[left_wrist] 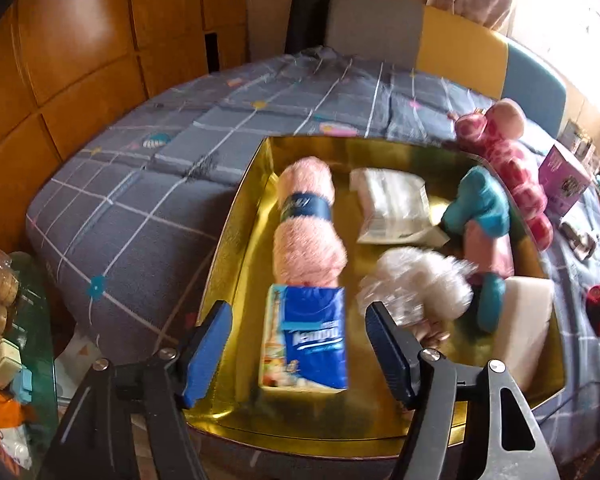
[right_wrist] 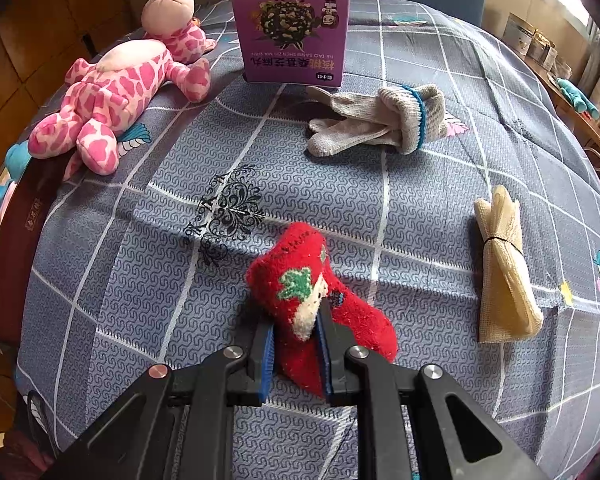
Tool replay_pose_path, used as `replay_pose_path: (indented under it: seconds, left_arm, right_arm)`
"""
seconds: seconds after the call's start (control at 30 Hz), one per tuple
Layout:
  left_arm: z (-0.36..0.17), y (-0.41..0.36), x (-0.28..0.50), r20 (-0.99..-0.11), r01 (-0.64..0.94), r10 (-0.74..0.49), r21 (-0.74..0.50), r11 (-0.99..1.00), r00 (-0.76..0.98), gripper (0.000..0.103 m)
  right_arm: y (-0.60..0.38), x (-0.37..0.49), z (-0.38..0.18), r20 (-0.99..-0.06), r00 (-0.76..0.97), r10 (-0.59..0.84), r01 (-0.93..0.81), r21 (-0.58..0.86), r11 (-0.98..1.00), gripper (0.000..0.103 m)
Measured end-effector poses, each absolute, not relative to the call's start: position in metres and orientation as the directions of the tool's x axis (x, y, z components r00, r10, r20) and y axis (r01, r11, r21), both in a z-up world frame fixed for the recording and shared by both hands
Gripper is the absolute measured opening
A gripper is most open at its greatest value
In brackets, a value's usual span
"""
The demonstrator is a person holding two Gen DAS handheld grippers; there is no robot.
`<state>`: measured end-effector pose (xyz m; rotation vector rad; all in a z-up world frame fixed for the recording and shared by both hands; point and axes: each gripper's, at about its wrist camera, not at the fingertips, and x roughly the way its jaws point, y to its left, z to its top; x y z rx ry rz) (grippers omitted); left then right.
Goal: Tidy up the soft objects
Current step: 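Carry the red sock toward the gold tray with the right tool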
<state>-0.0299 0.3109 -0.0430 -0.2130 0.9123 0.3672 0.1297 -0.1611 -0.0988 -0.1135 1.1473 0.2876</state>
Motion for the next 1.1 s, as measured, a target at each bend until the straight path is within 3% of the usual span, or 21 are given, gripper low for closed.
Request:
replay_pose_path:
  seconds: [0.33, 1.1]
  left_arm:
    - [-0.013, 0.277, -0.032, -0.739, -0.353, 0.181, -0.082, 0.932, 0.649, 0.071]
    - [-0.01, 0.258, -0.039, -0.717, -0.31, 0.147, -0.102, 0.945, 0.682, 0.071]
  right_arm:
    - [-0.159, 0.126, -0.099, -0.909, 0.391, 0.146, -0.287, 0.031, 0.957, 0.017]
    - [-0.156, 0.121, -0.086, -0.903, 0.421, 0.084, -0.2, -0.002, 0.98, 0.014]
